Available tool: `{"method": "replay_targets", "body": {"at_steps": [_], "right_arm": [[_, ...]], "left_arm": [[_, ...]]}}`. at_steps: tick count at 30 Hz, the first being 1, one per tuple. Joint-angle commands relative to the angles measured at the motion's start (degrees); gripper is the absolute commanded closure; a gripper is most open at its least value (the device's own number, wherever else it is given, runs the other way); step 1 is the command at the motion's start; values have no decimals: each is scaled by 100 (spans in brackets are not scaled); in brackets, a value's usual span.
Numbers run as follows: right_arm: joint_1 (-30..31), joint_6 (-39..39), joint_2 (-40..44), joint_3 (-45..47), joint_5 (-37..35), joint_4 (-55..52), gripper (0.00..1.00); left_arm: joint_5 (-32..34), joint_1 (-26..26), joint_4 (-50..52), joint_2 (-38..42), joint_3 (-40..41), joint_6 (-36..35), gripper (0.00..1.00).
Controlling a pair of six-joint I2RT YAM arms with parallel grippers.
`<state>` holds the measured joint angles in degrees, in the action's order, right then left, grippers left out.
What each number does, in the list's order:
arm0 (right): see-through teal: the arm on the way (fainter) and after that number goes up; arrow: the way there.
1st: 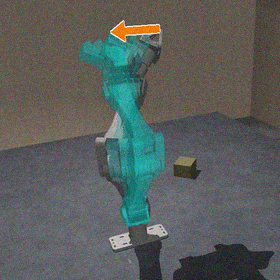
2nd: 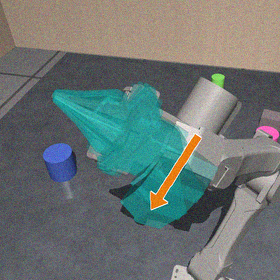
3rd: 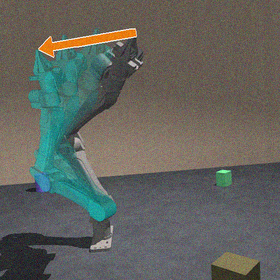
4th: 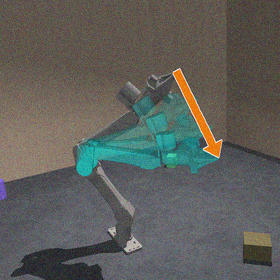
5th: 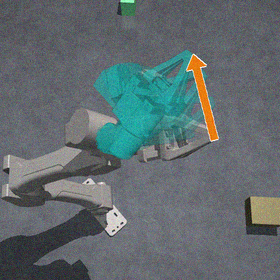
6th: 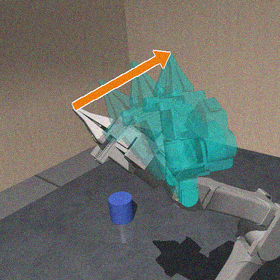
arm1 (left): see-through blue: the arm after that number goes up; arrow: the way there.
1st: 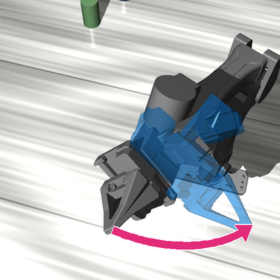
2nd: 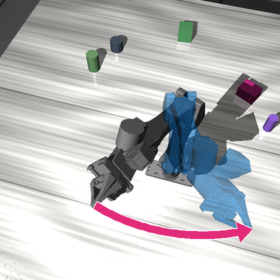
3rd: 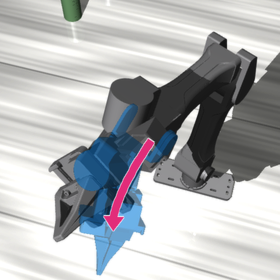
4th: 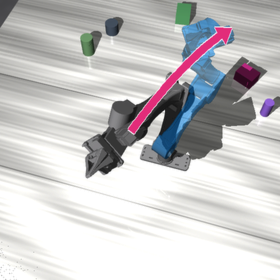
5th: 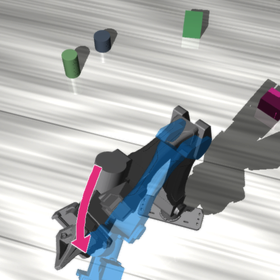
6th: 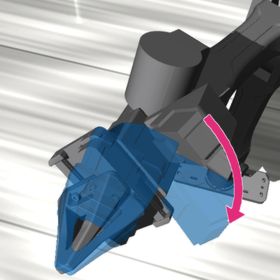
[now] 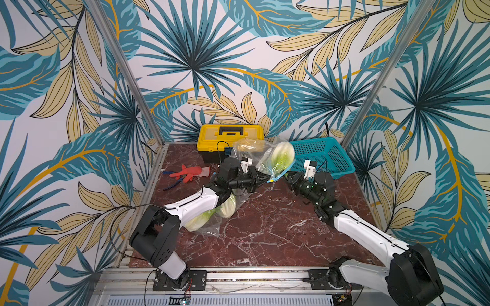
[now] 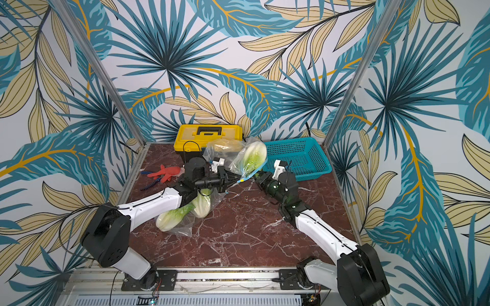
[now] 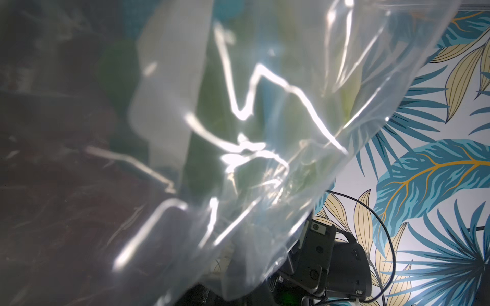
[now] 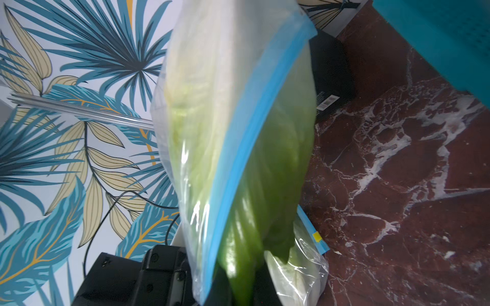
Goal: Put the chinese cabbages into a zipper bag and zip it
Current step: Place the Chinese cabbage in the zipper food storage bag.
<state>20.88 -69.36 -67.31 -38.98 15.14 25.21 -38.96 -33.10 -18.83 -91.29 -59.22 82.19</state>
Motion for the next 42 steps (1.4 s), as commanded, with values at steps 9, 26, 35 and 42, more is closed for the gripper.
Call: {"method": "replay_targets", "body": {"at_steps": [9,26,35,42], "right_arm": [[-395,-514,484,-444,507,748,100],[-629,-1887,671,-586,555,941,100],[-608,-3527,1135,-658,117,-2019,100],[-524,-4948,2137,98,-671,-2911,100]], "left_arm": [[-443,420,1634,331,4,-1360,100],[1461,509,4929,770,-1617,-3891,100],[1126,-63,4932,844,-2455,-4434,73],[1201,-51,4906,830,-2943,-5332,51]]}}
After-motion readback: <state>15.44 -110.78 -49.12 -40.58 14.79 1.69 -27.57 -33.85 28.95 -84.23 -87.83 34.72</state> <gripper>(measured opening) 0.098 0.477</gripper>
